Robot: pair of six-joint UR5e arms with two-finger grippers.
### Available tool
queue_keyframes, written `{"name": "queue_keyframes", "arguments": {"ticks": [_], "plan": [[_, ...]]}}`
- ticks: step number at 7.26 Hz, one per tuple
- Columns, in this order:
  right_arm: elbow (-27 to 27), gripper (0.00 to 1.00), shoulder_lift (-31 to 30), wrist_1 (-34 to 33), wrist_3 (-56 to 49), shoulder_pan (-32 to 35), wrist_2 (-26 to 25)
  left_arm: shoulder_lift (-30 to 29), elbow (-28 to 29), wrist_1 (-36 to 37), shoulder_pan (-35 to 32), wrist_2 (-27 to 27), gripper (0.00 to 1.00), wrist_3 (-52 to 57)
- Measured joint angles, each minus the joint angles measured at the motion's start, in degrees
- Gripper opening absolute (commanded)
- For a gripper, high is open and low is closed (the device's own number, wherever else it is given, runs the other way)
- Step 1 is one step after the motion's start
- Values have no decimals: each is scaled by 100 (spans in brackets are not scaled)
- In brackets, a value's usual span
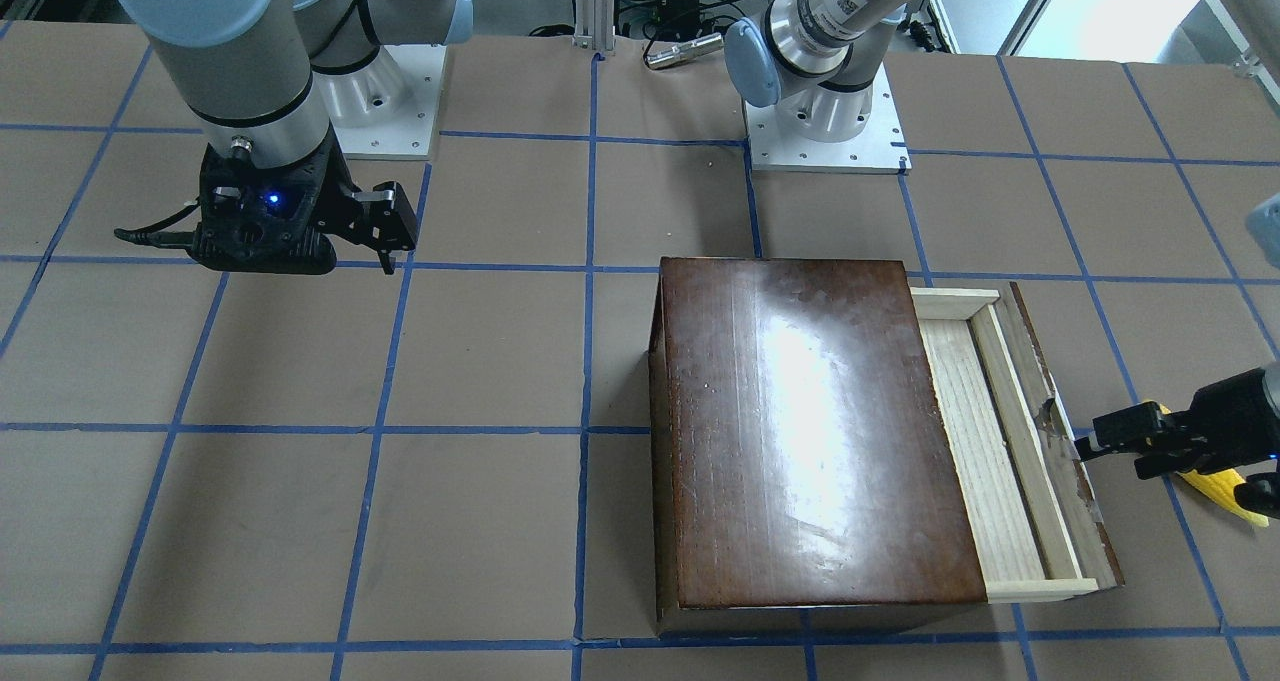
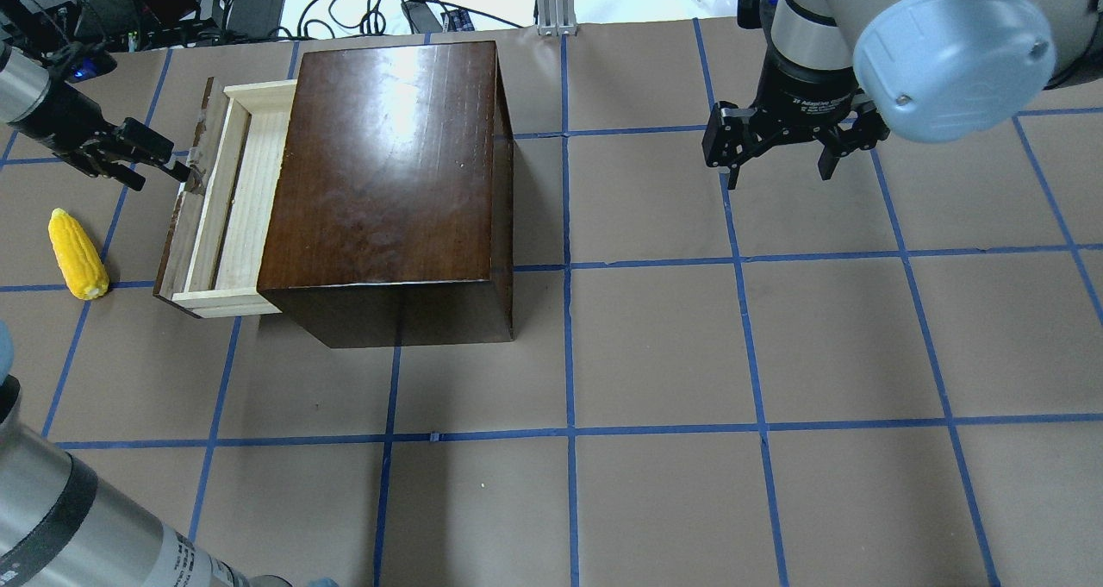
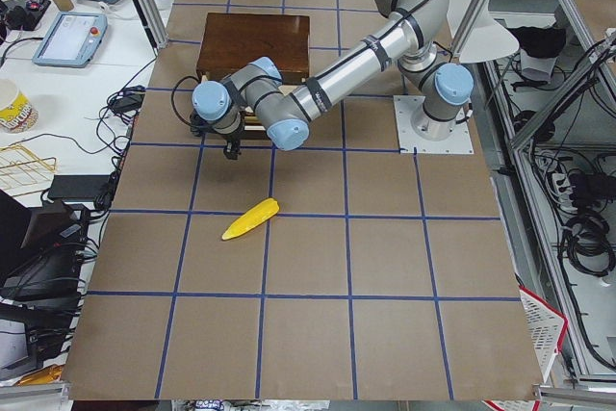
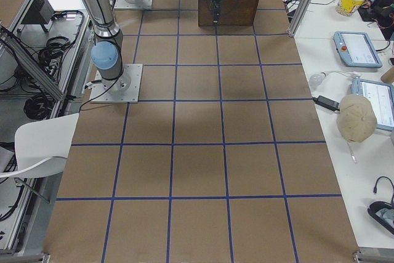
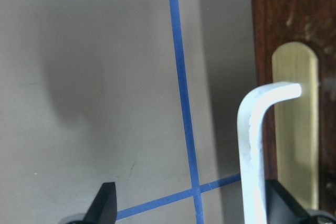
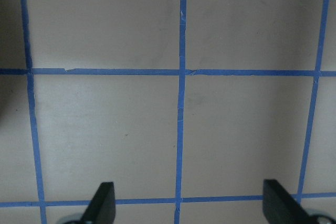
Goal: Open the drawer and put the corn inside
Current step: 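Release the handle and move the left gripper over the yellow corn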
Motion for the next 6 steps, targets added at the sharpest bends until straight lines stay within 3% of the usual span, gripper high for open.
{"name": "queue_keyframes", "arguments": {"ticks": [3,6], "plan": [[0,100,0,-5,0,0,0,-50,342,29,368,696,100,-422],[0,100,0,-4,0,0,0,-197,266,579,616,1004,100,-2236]]}}
